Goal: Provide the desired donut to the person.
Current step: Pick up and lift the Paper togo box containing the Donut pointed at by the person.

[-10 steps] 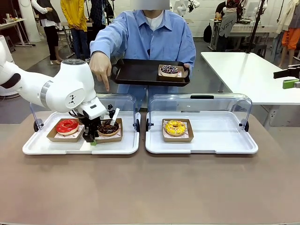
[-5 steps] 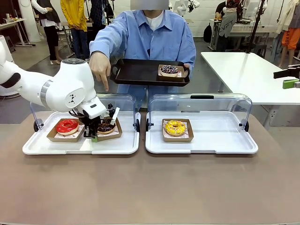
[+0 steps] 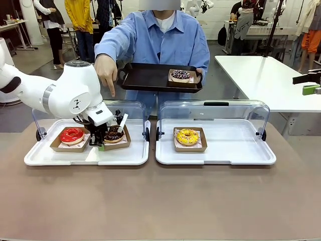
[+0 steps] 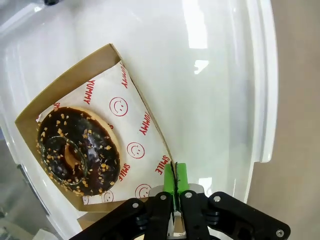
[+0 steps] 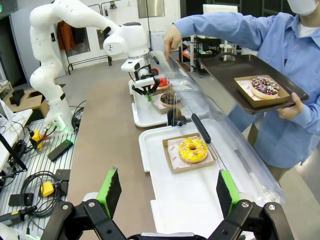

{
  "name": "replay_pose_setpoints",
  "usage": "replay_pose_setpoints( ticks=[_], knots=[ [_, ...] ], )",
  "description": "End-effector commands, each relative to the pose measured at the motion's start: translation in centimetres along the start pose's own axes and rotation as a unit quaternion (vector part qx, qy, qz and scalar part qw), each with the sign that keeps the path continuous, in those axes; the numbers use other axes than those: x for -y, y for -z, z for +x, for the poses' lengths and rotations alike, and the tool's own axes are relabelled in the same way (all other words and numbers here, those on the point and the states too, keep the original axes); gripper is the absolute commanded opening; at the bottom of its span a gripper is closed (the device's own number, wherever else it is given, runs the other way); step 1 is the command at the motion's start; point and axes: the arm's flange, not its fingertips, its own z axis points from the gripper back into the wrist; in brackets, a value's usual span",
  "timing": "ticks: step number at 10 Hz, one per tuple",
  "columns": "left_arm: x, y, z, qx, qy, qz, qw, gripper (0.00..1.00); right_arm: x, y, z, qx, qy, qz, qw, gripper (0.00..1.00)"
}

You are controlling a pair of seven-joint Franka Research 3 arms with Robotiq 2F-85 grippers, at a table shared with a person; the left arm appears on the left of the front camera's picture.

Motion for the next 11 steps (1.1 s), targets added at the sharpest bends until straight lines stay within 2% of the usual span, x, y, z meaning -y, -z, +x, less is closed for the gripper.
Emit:
replay_pose_setpoints(
  ticks=[1,3,5,9,11],
  knots=[
    [1.0,-2.0,0.6,0.009,0.042,-0.04,0.998,0.0,-0.1,0.1,-0.1,0.0,0.0,-0.003,1.0,1.0],
    [2.3,-5.7,2.4,0.014,0.065,-0.088,0.994,0.0,-0.1,0.1,-0.1,0.0,0.0,-0.003,1.0,1.0],
    [3.9,-9.5,4.0,0.007,0.082,-0.105,0.991,0.0,-0.1,0.1,-0.1,0.0,0.0,-0.003,1.0,1.0],
    [5.7,-17.3,5.9,-0.001,0.104,-0.077,0.992,0.0,-0.1,0.1,-0.1,0.0,0.0,-0.003,1.0,1.0],
    [5.5,-21.8,6.6,-0.004,0.107,-0.037,0.994,0.0,-0.1,0.1,-0.1,0.0,0.0,-0.003,1.0,1.0]
  ],
)
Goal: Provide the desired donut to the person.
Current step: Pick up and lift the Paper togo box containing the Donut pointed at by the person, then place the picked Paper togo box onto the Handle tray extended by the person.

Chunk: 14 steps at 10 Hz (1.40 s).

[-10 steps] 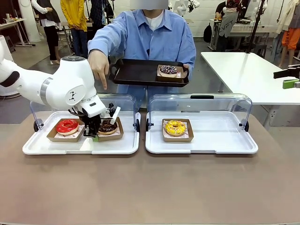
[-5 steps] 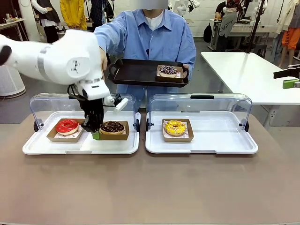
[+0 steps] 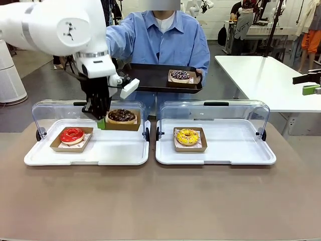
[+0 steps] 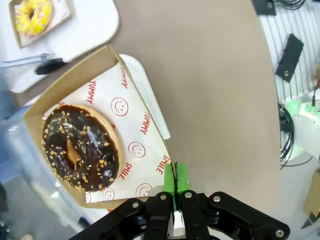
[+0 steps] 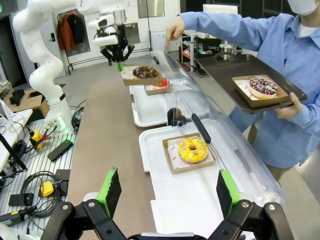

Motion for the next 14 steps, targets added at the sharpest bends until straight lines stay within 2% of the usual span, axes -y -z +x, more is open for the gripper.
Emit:
replay_pose_setpoints(
  ticks=[1,4,6,7,14],
  knots=[
    [-0.2,-3.4,0.2,-0.007,0.006,0.031,0.999,0.0,-0.1,0.1,0.0,0.0,-0.001,-0.004,1.0,1.0],
    [-1.1,-6.7,0.2,-0.001,-0.003,0.063,0.998,0.0,-0.1,0.1,0.0,0.0,-0.001,-0.004,1.0,1.0],
    [-1.0,-5.9,-0.6,-0.006,-0.004,0.059,0.998,0.0,-0.1,0.1,0.0,0.0,-0.001,-0.004,1.0,1.0],
    [-0.8,-7.1,0.1,0.008,0.001,0.065,0.998,0.0,-0.1,0.1,0.0,0.0,-0.001,-0.004,1.0,1.0],
    [-0.8,-7.1,0.1,0.008,0.001,0.065,0.998,0.0,-0.1,0.1,0.0,0.0,-0.001,-0.004,1.0,1.0]
  ],
)
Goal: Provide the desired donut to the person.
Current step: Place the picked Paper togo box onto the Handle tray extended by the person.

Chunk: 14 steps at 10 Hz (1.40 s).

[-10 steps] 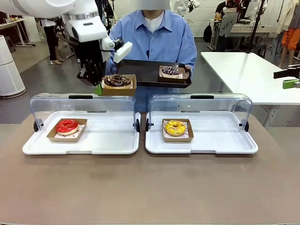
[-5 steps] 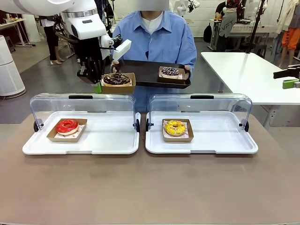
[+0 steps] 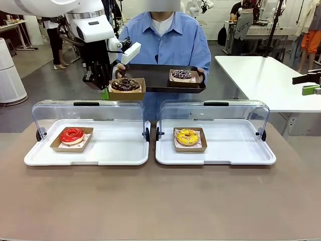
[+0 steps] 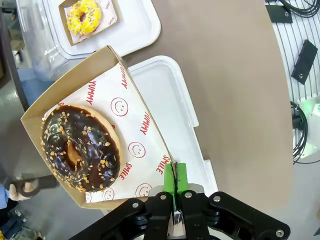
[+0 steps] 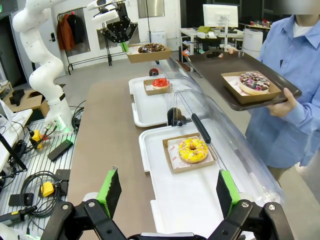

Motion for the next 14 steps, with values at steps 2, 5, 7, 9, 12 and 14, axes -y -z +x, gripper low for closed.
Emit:
replay_pose_setpoints(
  ticks=[2,5,7,9,12,14],
  knots=[
    [0.1,-0.4,0.1,0.0,0.0,0.004,1.0,0.0,-0.1,0.1,0.0,0.0,0.0,-0.003,1.0,1.0],
    [0.1,-0.4,0.1,0.0,0.0,0.004,1.0,0.0,-0.1,0.1,0.0,0.0,0.0,-0.003,1.0,1.0],
    [0.1,-0.4,0.1,0.0,0.0,0.004,1.0,0.0,-0.1,0.1,0.0,0.0,0.0,-0.003,1.0,1.0],
    [0.0,0.0,0.0,0.0,0.0,0.0,1.0,0.01,-0.1,0.1,0.0,0.0,0.0,-0.003,1.0,1.0],
    [-4.1,-0.3,-0.6,0.007,0.025,0.015,1.0,0.01,-0.1,0.1,0.0,0.0,0.0,-0.003,1.0,1.0],
    [-7.7,0.6,-1.9,0.025,0.024,0.002,0.999,0.01,-0.1,0.1,0.0,0.0,0.0,-0.003,1.0,1.0]
  ],
)
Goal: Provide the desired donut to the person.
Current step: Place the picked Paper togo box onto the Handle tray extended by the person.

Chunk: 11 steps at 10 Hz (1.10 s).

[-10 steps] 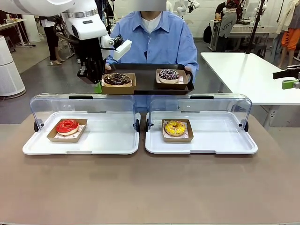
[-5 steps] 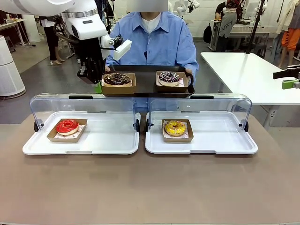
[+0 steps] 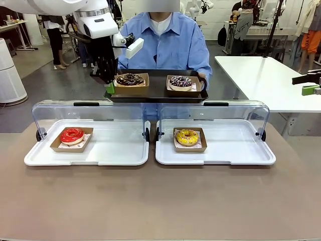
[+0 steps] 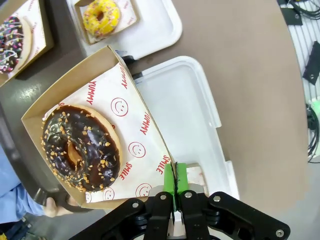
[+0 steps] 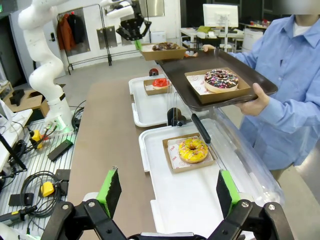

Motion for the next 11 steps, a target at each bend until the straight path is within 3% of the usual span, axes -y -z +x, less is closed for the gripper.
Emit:
replay_pose_setpoints(
  ticks=[1,6,11],
  knots=[
    [-4.1,0.5,-1.7,-0.007,0.009,-0.012,1.0,0.01,-0.1,0.1,-0.1,0.0,0.0,-0.003,1.0,1.0],
    [-10.2,2.7,-3.5,-0.017,0.002,-0.01,1.0,0.01,-0.1,0.1,-0.1,0.0,0.0,-0.003,1.0,1.0],
    [-11.7,4.9,-4.5,-0.009,0.01,-0.017,1.0,0.01,-0.1,0.1,-0.1,0.0,0.0,-0.003,1.0,1.0]
  ],
)
